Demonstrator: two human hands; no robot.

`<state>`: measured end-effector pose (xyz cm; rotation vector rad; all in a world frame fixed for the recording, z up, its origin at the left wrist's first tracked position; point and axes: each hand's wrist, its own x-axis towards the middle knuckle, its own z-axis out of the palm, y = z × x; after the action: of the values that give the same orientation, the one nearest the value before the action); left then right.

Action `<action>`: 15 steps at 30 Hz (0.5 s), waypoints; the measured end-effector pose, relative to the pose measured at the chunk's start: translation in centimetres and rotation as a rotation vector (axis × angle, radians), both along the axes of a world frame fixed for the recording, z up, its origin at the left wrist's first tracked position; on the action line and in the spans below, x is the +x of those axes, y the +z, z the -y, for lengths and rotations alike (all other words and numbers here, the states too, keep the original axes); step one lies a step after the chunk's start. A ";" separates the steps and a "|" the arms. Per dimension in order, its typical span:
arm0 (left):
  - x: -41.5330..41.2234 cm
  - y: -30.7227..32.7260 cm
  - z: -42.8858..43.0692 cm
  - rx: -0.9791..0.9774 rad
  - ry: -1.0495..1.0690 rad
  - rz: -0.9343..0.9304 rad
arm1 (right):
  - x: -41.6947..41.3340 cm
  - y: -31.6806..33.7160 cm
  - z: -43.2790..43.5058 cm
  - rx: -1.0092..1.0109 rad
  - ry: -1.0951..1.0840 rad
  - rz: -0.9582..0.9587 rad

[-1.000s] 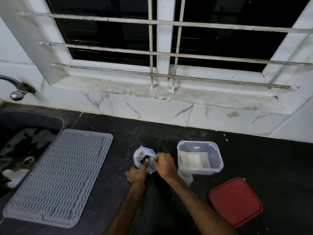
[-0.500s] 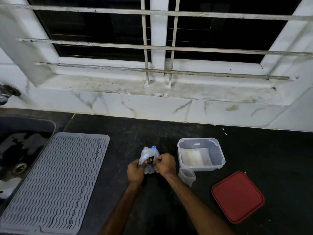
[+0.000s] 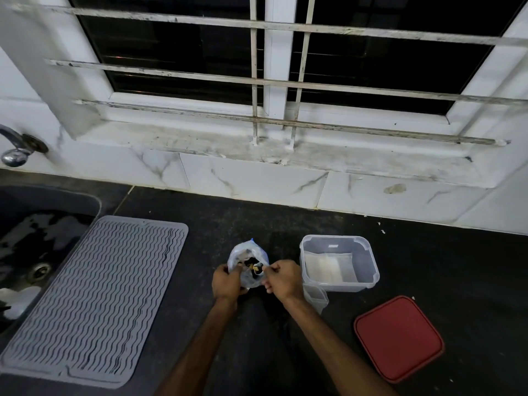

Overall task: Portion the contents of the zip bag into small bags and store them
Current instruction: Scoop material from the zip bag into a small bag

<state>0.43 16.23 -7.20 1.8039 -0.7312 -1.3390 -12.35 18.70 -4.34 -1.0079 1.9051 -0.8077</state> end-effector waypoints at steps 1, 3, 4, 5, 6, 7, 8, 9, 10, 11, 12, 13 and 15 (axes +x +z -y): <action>-0.1 0.0 0.0 0.005 0.011 -0.006 | 0.0 0.2 -0.2 -0.005 -0.005 0.036; -0.4 -0.1 -0.2 0.012 0.019 -0.015 | -0.3 0.7 -0.6 0.001 -0.020 0.116; -0.5 -0.2 -0.2 0.015 0.023 -0.021 | -0.4 1.0 -0.7 0.009 -0.031 0.165; -0.5 -0.2 -0.3 0.021 0.023 -0.023 | -0.6 1.3 -0.8 0.014 -0.043 0.222; -0.4 -0.3 -0.3 0.026 0.018 -0.022 | -0.7 1.7 -0.9 0.016 -0.054 0.282; -0.4 -0.2 -0.3 0.030 0.006 -0.017 | -0.9 2.1 -1.1 0.013 -0.063 0.335; -0.3 -0.1 -0.5 0.025 -0.010 -0.005 | -1.2 2.5 -1.3 0.009 -0.066 0.374; -0.3 0.4 -0.8 0.001 -0.018 0.018 | -1.5 3.0 -1.4 0.005 -0.070 0.401; -0.2 0.8 -1.1 -0.034 -0.014 0.068 | -1.9 3.4 -1.7 -0.001 -0.073 0.422; -0.2 1.2 -1.6 -0.084 0.005 0.151 | -2.4 3.9 -1.9 -0.008 -0.077 0.442; -0.2 1.6 -2.1 -0.141 0.027 0.250 | -2.9 4.3 -2.2 -0.015 -0.082 0.459; -0.3 2.2 -2.6 -0.205 0.045 0.332 | -3.5 4.8 -2.4 -0.022 -0.087 0.470; -0.8 3.0 -3.7 -0.307 0.038 0.450 | -4.9 5.9 -3.1 -0.039 -0.098 0.480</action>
<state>-0.34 19.90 -4.15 1.8668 -1.0694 -0.7462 -17.26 21.79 1.58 -0.6697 1.5359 -1.0411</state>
